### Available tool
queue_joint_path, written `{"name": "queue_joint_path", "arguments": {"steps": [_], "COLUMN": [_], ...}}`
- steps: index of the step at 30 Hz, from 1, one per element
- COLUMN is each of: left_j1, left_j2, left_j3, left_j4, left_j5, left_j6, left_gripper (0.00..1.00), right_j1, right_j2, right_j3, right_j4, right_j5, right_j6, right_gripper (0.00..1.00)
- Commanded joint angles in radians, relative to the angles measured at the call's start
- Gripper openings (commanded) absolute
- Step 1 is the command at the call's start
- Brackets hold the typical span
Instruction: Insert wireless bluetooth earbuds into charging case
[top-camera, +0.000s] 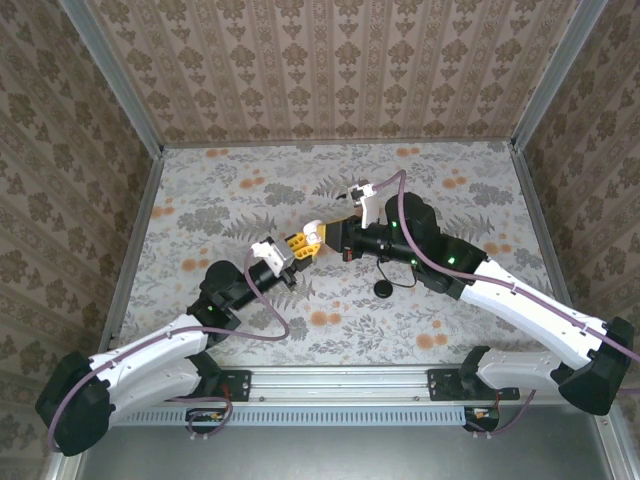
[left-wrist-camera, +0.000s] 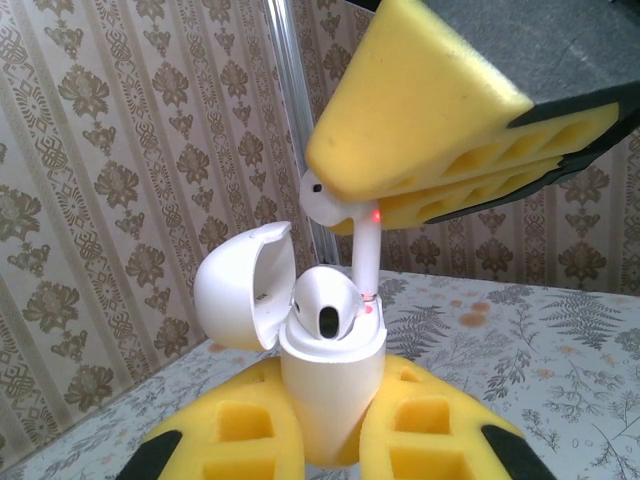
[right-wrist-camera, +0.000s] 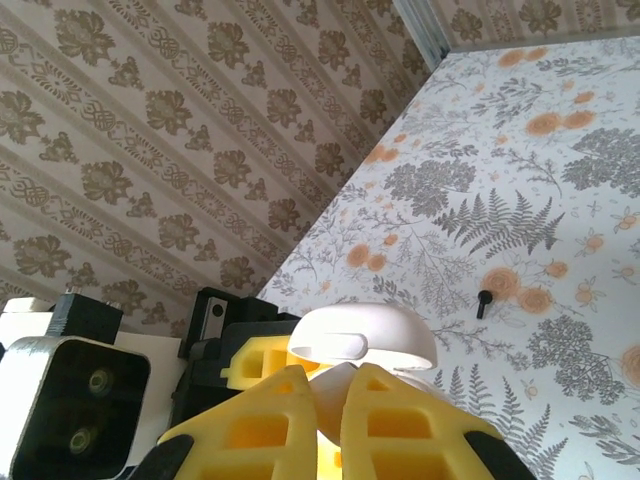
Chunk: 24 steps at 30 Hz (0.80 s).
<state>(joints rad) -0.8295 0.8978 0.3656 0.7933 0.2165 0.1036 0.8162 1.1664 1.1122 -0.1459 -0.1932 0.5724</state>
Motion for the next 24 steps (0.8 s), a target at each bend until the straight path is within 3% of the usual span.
{"name": "queue_joint_path", "arguments": {"steps": [1,24], "left_j1": [0.006,0.007], "left_j2": [0.003,0.009], "left_j3": [0.008,0.001], "left_j4": [0.032,0.044], "left_j5": [0.021,0.015], "left_j6": [-0.024,-0.027], "left_gripper": [0.00,0.00], "right_j1": [0.008,0.025], "right_j2": [0.014,0.035], "right_j3": [0.046,0.035], "right_j4": [-0.028,-0.074], "right_j5": [0.030,0.030], "right_j6": [-0.031,-0.058], "right_gripper": [0.09,0.09]}}
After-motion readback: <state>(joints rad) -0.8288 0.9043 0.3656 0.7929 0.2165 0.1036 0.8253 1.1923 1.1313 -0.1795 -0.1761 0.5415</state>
